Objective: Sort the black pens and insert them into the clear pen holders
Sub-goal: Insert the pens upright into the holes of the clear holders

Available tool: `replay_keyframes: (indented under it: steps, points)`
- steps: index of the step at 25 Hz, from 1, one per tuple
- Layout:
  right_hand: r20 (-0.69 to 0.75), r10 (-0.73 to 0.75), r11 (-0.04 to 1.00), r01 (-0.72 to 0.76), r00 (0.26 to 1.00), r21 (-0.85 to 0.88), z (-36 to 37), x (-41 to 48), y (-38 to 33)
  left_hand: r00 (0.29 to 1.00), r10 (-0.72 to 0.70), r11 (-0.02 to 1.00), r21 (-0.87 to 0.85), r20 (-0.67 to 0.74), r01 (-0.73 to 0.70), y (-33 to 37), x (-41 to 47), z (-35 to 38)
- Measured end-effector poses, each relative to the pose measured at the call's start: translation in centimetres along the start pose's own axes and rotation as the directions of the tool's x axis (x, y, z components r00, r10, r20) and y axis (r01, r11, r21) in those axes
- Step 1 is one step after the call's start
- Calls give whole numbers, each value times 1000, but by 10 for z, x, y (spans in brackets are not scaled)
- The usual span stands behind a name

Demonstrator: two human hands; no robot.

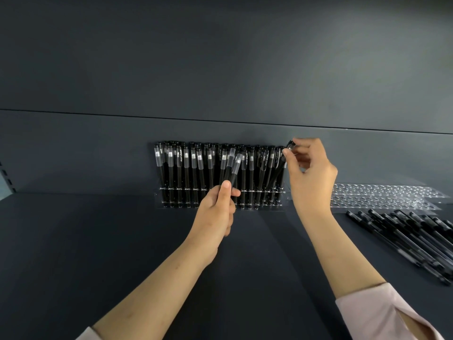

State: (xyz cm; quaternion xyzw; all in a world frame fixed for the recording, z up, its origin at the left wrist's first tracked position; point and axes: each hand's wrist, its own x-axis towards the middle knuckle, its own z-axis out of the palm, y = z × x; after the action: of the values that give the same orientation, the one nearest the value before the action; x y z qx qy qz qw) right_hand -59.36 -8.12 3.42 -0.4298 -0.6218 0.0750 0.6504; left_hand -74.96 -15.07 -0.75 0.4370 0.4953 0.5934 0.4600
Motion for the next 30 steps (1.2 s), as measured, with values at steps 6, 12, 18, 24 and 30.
replay_keyframes:
  steps: [6,12,18,24,30]
  points:
    - [190,-34,983,67,981,-173,11,-2,14,1000,5,1000,14,8,-5,0,-1,1]
    - [317,24,988,26,948,-154,17,-10,18,1000,-3,1000,6,1,3,-1,0,-1]
    - [230,38,999,-30,973,-40,6,-6,-2,996,-57,989,-129,74,66,1,7,-1]
    - [509,255,863,-431,822,265,2,-10,-22,989,-13,1000,12,150,11,1,-4,5]
    - [212,380,756,-434,900,490,-9,6,-13,991,-20,999,41,134,15,-3,-3,4]
